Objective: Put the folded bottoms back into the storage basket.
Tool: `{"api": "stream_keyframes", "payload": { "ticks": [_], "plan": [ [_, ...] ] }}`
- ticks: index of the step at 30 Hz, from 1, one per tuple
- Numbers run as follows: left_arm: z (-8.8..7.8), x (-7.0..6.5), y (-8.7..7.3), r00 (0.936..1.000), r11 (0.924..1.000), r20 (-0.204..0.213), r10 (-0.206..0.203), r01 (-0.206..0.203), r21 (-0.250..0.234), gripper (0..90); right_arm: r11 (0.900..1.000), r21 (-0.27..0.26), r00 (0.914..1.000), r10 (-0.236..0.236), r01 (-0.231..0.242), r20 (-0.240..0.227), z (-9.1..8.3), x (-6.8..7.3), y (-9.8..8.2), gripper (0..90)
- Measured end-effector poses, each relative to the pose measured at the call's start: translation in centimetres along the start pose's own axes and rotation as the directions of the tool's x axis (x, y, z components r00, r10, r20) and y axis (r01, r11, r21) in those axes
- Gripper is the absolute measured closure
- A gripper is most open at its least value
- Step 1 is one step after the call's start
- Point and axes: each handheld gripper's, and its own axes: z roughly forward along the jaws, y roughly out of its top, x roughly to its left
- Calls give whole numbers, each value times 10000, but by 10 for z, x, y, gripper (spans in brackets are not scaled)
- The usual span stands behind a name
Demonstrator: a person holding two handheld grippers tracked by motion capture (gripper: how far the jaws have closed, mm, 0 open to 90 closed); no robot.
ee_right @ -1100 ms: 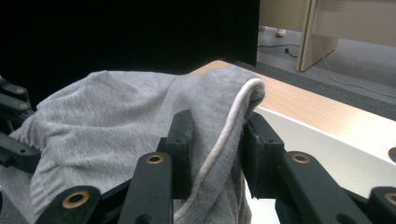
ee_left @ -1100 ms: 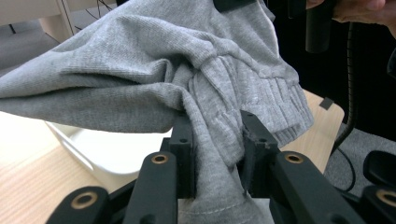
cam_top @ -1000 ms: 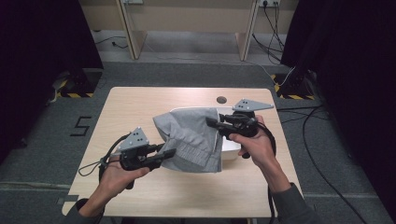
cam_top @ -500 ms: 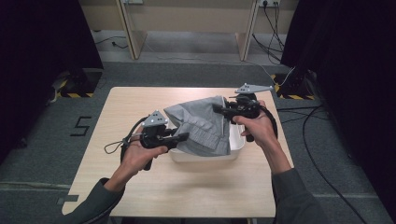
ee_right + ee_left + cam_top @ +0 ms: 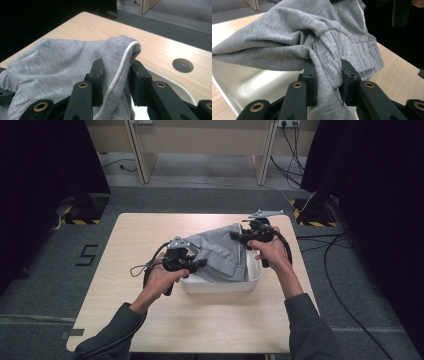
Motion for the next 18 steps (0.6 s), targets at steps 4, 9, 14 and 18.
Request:
{"api": "stream_keyframes", "payload": {
  "ticks": [4, 9, 14, 18],
  "plan": [
    [6, 3, -4, 9999, 9999, -78, -66, 66, 100, 693, 9999, 145, 9999, 84, -85, 63, 8, -6, -5, 676],
    [15, 7, -8, 9997, 9996, -171, -176, 180, 239, 691, 9990, 351, 9994, 284, -291, 203, 16, -14, -11, 675],
    [21, 10, -11, 9995, 9992, -264, -174, 183, 357, 690, 9982, 510, 9990, 304, -320, 325, 23, -18, -12, 675],
    [28, 14, -14, 9994, 9970, -311, -140, 164, 762, 686, 9962, 770, 9985, 372, -403, 405, 32, -21, -15, 675]
  ]
}}
